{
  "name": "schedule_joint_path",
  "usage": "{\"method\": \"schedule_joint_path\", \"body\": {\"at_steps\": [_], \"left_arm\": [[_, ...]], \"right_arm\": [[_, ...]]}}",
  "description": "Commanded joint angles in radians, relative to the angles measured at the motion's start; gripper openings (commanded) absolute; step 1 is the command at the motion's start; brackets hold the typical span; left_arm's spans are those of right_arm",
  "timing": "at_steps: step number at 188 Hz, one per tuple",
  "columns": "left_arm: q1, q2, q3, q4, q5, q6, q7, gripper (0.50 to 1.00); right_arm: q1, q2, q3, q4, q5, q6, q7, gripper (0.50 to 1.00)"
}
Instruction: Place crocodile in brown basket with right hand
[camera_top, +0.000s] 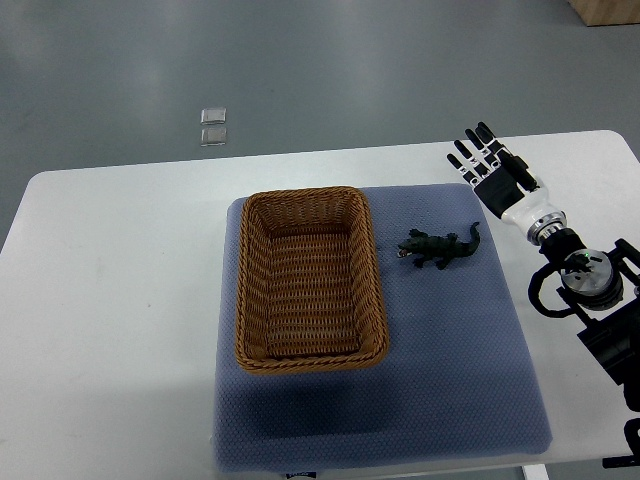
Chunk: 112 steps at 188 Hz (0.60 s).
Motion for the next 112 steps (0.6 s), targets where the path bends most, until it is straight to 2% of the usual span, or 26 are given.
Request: {"method": "schedule_joint_path", "body": {"at_steps": [1,75,112], "left_arm": [[0.000,0.000,-0.002,0.000,0.000,-0.002,0.001,1.000],[-0.001,0.000,-0.005,-0.002,0.000,-0.001,0.001,1.000],[-0.001,0.000,-0.003,-0.003,0.000,-0.001,0.001,1.000]], "right_arm": [[0.000,0.000,0.000,0.000,-0.001,0.000,0.000,0.934],[0.022,-0.020,-0.032,0.012,-0.002,0.002,-0.011,0.934],[0.088,-0.115,-0.147,0.035,-0.093,0.034,-0.043,0.934]]}}
